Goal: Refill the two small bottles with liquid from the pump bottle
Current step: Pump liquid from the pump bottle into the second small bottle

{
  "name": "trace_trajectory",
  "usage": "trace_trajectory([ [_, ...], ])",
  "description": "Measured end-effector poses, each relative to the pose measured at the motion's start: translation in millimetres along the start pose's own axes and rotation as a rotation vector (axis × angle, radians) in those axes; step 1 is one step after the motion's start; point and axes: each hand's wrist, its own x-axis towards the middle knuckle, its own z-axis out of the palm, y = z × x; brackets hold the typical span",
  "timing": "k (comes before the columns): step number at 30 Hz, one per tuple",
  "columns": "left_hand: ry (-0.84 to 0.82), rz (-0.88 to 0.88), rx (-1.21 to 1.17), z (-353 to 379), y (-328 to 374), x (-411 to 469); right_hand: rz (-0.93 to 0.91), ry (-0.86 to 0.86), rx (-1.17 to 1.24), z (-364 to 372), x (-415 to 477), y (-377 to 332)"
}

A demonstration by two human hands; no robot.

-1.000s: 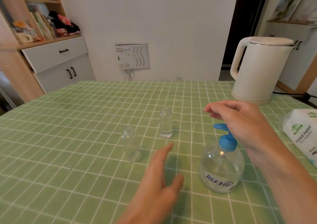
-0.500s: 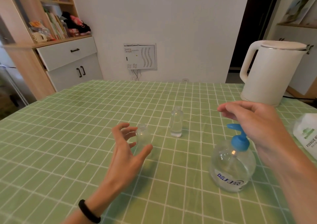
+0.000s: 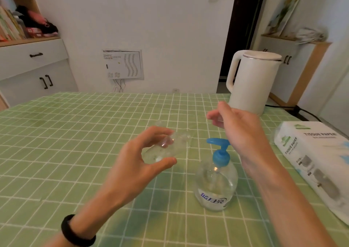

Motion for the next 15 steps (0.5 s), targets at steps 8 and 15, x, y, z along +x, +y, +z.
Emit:
trace_trajectory([
  [8, -0.059, 0.034, 0.012, 12.6, 6.6, 16.5, 0.059, -0.092, -0.081, -2.4, 3.2, 6.8],
  [15, -0.071, 0.067, -0.048, 15.6, 5.7, 19.8, 0.077, -0.195, -0.230, -1.1, 7.6, 10.7],
])
